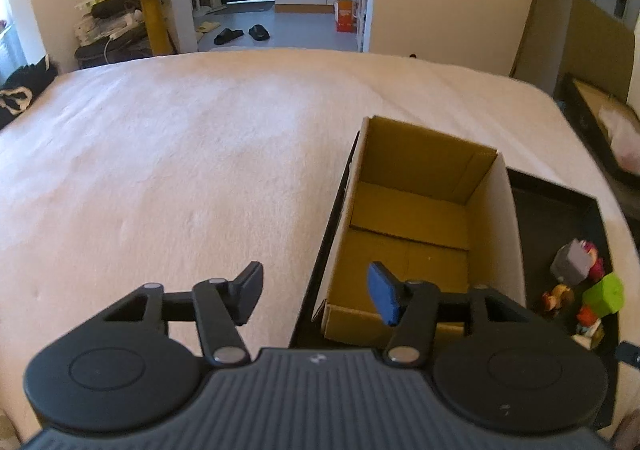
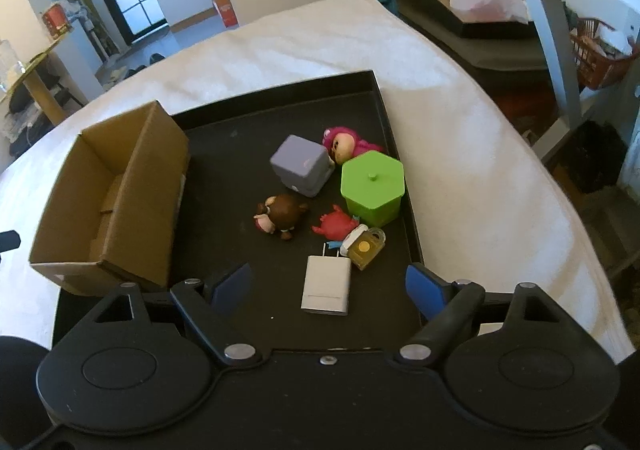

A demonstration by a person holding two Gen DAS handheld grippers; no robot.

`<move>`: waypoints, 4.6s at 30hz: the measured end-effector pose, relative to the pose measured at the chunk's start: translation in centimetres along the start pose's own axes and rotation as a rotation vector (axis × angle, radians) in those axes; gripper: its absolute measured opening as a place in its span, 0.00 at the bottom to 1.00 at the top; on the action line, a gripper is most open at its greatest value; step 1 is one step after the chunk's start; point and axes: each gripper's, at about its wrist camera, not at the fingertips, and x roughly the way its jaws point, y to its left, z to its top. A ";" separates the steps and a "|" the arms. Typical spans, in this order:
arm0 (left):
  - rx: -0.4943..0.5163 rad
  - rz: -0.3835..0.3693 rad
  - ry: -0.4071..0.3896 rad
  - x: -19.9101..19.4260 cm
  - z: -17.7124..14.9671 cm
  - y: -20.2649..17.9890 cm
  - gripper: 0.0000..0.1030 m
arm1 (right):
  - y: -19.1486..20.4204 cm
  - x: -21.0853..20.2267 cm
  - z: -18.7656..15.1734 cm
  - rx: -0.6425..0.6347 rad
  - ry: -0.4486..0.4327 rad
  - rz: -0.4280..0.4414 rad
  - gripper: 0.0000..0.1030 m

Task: Organize rigid objects
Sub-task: 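Reach the right gripper down to the white plug charger and grasp it, then lift the white charger with the right gripper and carry it over the cardboard box, then lower the charger into the box and open the right gripper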

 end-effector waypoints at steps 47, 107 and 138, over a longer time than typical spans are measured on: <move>0.154 -0.010 0.122 2.7 -0.6 -2.1 0.07 | 4.9 3.0 -1.0 -0.199 0.109 -0.083 0.35; -0.028 -0.126 0.141 3.5 -1.5 1.6 0.09 | 22.9 -0.4 2.9 -0.630 -0.082 0.179 0.36; 0.004 -0.111 0.173 3.5 -1.2 0.9 0.33 | 13.6 -2.3 2.5 -0.374 -0.068 0.108 0.60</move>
